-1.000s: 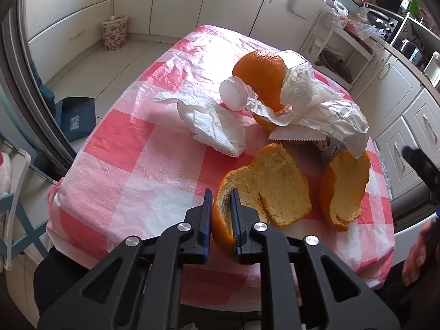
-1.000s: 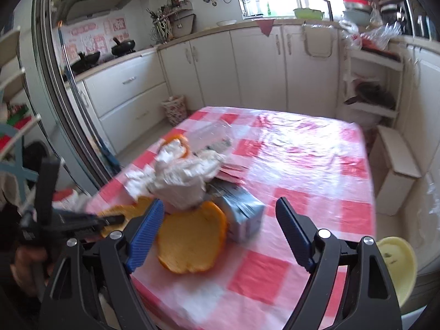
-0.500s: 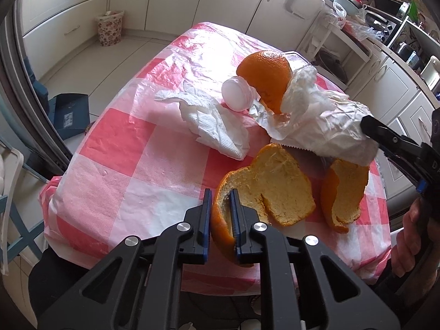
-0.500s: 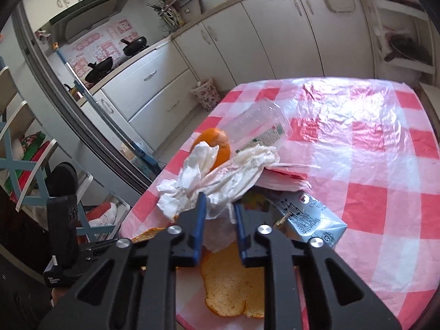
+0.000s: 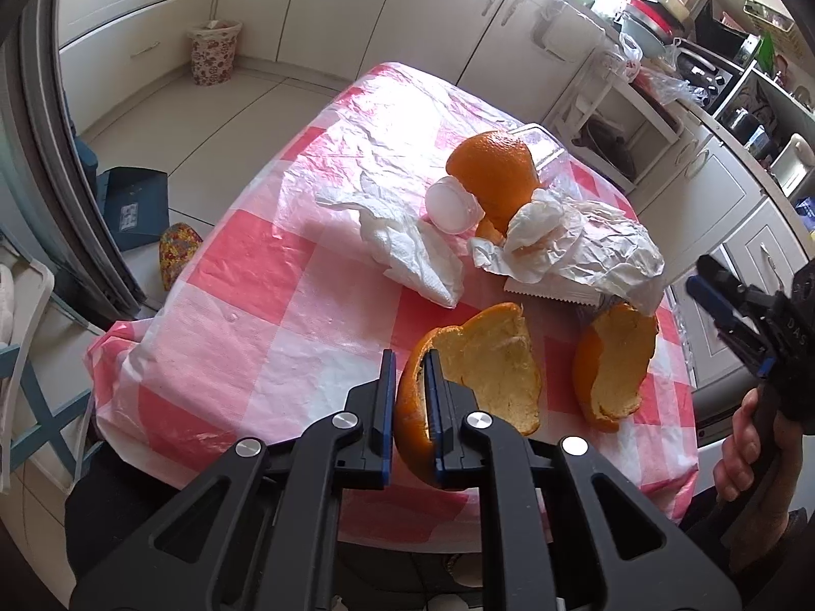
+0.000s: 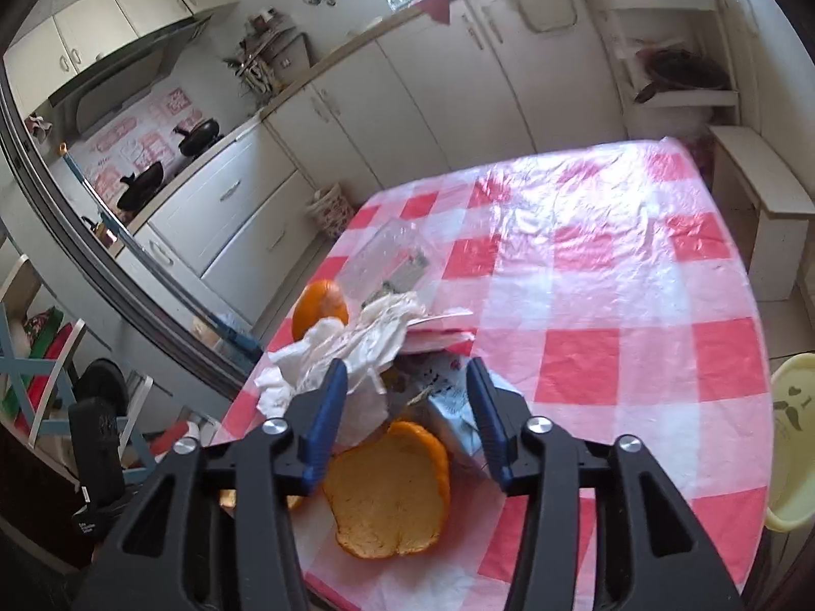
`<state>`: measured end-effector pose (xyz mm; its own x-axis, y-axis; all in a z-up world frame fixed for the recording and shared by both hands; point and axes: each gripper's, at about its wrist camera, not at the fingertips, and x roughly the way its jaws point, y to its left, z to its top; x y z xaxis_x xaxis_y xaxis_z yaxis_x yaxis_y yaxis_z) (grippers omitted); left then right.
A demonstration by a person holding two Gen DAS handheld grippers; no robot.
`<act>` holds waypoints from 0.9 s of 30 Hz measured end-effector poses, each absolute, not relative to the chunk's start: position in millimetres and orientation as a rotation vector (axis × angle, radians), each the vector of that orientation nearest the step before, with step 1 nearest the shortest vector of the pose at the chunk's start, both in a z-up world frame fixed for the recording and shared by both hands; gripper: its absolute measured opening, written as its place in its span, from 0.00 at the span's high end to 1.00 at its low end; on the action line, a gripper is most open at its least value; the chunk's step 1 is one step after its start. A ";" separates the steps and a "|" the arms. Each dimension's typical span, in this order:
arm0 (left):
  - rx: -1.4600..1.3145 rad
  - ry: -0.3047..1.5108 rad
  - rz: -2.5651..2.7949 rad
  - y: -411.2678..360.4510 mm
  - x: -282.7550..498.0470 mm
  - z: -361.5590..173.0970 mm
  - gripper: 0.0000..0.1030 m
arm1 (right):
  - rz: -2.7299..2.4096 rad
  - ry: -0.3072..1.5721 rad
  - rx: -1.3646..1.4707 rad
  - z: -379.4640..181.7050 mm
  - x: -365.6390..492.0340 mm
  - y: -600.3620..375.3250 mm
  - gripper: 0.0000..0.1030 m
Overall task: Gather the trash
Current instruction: 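Grasp an orange peel with the left tool while the right tool grasps a white tissue, then carry the orange peel and tissue with both tools toward the yellow bin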
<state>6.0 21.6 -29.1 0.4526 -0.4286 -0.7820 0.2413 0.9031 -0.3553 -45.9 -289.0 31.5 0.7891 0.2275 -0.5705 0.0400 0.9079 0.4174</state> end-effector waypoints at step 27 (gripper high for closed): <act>-0.276 1.010 -0.440 43.9 5.5 -24.1 0.90 | 0.374 0.733 0.244 44.4 18.6 -198.1 0.96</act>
